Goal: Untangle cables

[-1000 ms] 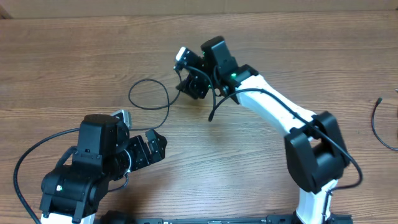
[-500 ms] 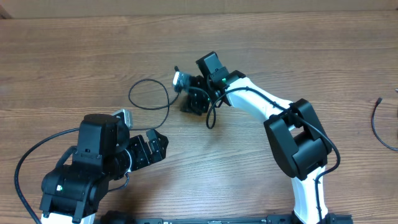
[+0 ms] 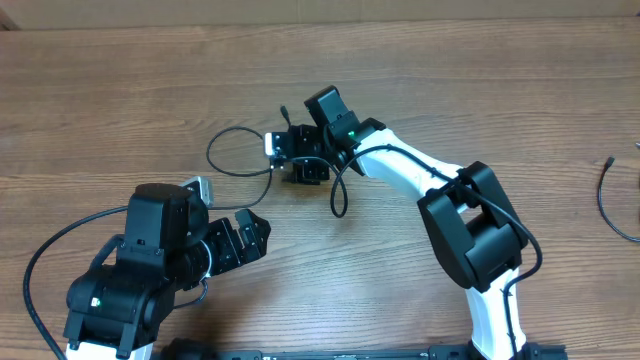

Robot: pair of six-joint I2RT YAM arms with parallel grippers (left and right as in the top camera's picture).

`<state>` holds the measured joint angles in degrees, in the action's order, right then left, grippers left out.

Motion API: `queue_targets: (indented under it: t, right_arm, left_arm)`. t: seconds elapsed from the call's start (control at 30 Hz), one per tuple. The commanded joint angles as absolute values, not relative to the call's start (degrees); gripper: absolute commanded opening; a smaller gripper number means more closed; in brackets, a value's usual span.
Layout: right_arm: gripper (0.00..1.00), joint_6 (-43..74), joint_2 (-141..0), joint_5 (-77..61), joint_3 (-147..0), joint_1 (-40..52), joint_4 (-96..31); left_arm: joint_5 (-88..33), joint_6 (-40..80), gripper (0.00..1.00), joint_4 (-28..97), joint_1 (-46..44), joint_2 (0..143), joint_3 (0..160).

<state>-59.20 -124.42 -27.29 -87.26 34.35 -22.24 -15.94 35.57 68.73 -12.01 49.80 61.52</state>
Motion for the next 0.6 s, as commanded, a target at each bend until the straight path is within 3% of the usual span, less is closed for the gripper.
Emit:
queue_targets:
  t: [0.0,0.13,0.23,0.57]
  right_arm:
    - [0.70,-60.31,-127.39,-28.38,-88.09,35.33,-20.43]
    - [0.68,-58.15,-129.03,-28.38,-88.09,35.83,-15.88]
    - [0.47,-52.29,-129.05,-28.38,-88.12,36.38,-10.94]
    - [0.59,-44.71,-129.54,-26.48,-88.12,38.96,-6.42]
  left_arm:
    - [-16.82,34.26,1.00,68.73,-12.03,49.82,61.23]
    - [-16.64,34.24,1.00,68.69,-12.03,49.82,61.23]
    - [-16.29,34.26,1.00,68.45,-12.01,49.82,61.23]
    - [-16.38,34.26,1.00,68.45,-12.03,49.82,61.23]
